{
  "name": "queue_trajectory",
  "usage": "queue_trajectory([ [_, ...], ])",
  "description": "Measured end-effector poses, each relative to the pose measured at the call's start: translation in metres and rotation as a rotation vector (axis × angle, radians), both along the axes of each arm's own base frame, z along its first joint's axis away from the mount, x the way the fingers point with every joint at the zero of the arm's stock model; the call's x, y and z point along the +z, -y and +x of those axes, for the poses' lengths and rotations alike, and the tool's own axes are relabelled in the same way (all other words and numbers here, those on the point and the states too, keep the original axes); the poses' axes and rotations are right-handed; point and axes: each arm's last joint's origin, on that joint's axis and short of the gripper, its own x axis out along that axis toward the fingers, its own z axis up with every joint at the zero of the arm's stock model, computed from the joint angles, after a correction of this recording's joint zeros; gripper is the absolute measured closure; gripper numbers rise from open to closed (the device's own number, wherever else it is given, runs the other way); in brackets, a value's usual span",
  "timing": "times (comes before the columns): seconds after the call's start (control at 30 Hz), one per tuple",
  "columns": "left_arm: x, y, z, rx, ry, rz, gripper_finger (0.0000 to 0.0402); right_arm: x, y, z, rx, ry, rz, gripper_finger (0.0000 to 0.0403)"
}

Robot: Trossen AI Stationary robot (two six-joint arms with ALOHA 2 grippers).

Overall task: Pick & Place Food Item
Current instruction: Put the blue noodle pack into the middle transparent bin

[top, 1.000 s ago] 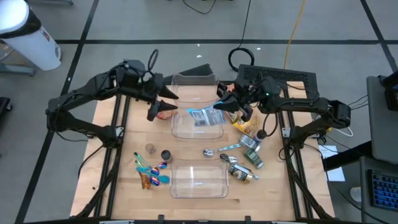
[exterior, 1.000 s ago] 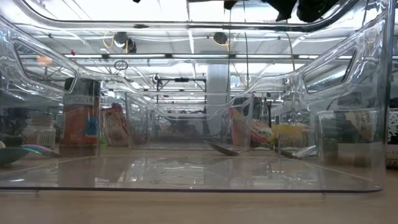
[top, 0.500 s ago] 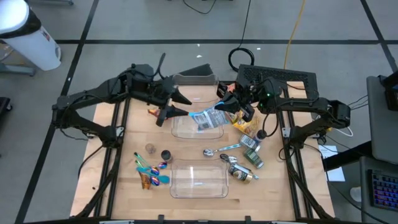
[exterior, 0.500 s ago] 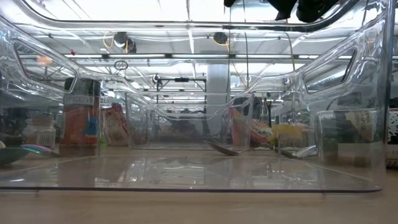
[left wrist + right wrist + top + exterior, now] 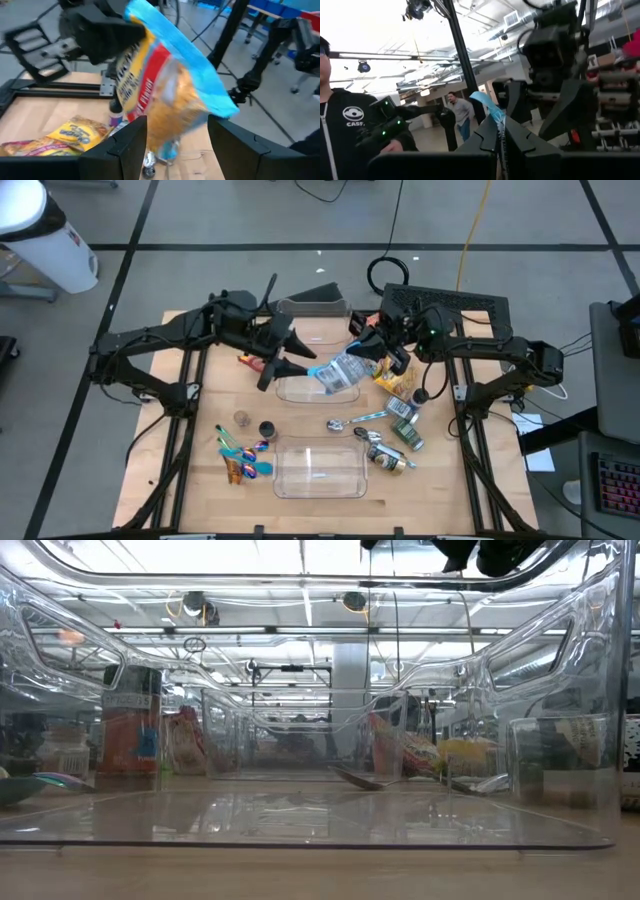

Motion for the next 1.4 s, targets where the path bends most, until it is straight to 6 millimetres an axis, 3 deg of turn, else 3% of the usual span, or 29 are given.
queue_trajectory([
  [0.47, 0.006, 0.000, 0.001, -0.014, 0.060, -0.013, 0.0183, 0.001, 0.001, 0.000, -0.024, 0.014, 0.014, 0.0403],
  [0.83, -0.004, 0.002, 0.016, 0.005, 0.031, -0.013, 0.0189, 0.001, 0.001, 0.000, -0.029, 0.015, 0.011, 0.0403],
  [1.0, -0.005, 0.003, 0.017, 0.019, 0.026, 0.000, 0.0244, 0.001, 0.001, 0.000, -0.029, 0.013, 0.012, 0.0403],
  [1.27, -0.006, 0.001, 0.018, 0.019, 0.028, 0.008, 0.0387, 0.000, 0.001, 0.001, -0.029, 0.000, 0.015, 0.0403],
  [1.4, -0.006, 0.001, 0.018, 0.016, 0.030, 0.022, 0.0394, -0.002, 0.001, 0.002, -0.032, -0.020, 0.024, 0.0403],
])
